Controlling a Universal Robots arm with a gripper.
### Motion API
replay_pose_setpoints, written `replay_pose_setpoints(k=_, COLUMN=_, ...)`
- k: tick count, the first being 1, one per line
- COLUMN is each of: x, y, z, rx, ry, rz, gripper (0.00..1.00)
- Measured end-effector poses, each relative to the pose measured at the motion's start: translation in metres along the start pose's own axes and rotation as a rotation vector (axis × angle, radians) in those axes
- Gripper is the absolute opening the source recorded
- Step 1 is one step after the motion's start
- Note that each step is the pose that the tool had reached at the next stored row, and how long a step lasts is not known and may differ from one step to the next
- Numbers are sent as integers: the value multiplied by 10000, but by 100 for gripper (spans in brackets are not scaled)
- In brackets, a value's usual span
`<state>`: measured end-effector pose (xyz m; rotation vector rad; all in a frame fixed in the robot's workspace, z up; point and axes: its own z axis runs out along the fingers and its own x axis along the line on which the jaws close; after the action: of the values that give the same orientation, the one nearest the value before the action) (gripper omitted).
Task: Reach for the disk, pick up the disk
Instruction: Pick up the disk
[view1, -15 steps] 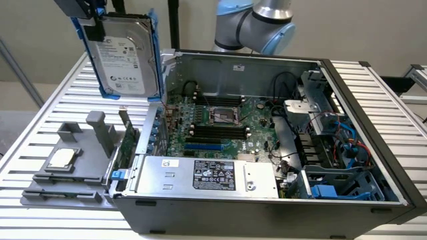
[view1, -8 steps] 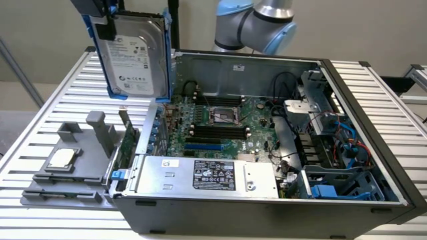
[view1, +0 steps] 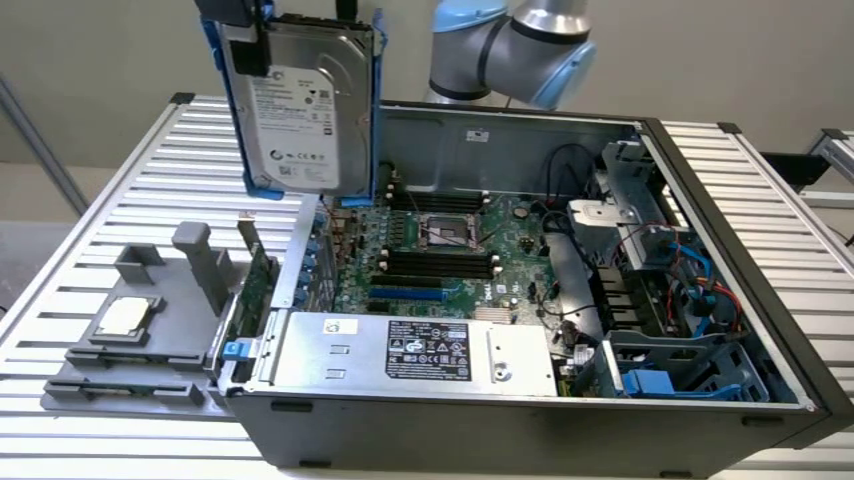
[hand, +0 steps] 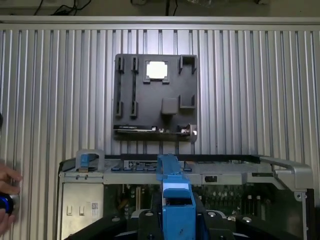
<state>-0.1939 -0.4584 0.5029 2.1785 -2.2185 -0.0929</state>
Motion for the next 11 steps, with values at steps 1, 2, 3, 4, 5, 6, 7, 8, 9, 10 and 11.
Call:
replay_pose_setpoints(k=1, x=16, y=-48, z=-5, rx=-8, ry=1, rz=-1, gripper=33)
replay_pose_setpoints(k=2, x=31, y=-92, z=-8, rx=-11, ry=0, rz=0, gripper=33)
replay_pose_setpoints(k=3, x=46, y=-136, z=-11, rx=-11, ry=-1, rz=0, gripper=33)
replay_pose_setpoints(k=4, x=63, y=-174, z=-14, rx=-12, ry=0, rz=0, gripper=33)
replay_pose_setpoints(k=5, x=80, y=-204, z=-17, rx=-14, ry=2, rz=0, gripper=33)
replay_pose_setpoints(k=6, x=100, y=-238, z=-19, rx=-13, ry=1, rz=0, gripper=33)
replay_pose_setpoints(k=7, x=117, y=-272, z=-22, rx=-13, ry=1, rz=1, gripper=33)
replay_pose_setpoints(k=8, x=135, y=-307, z=-24, rx=-13, ry=1, rz=-1, gripper=33)
replay_pose_setpoints(k=9, x=153, y=-341, z=-26, rx=-13, ry=1, rz=-1, gripper=33)
replay_pose_setpoints(k=10, x=171, y=-375, z=-28, rx=-13, ry=1, rz=0, gripper=33)
replay_pose_setpoints(k=11, x=189, y=-409, z=-31, rx=-13, ry=1, rz=0, gripper=33)
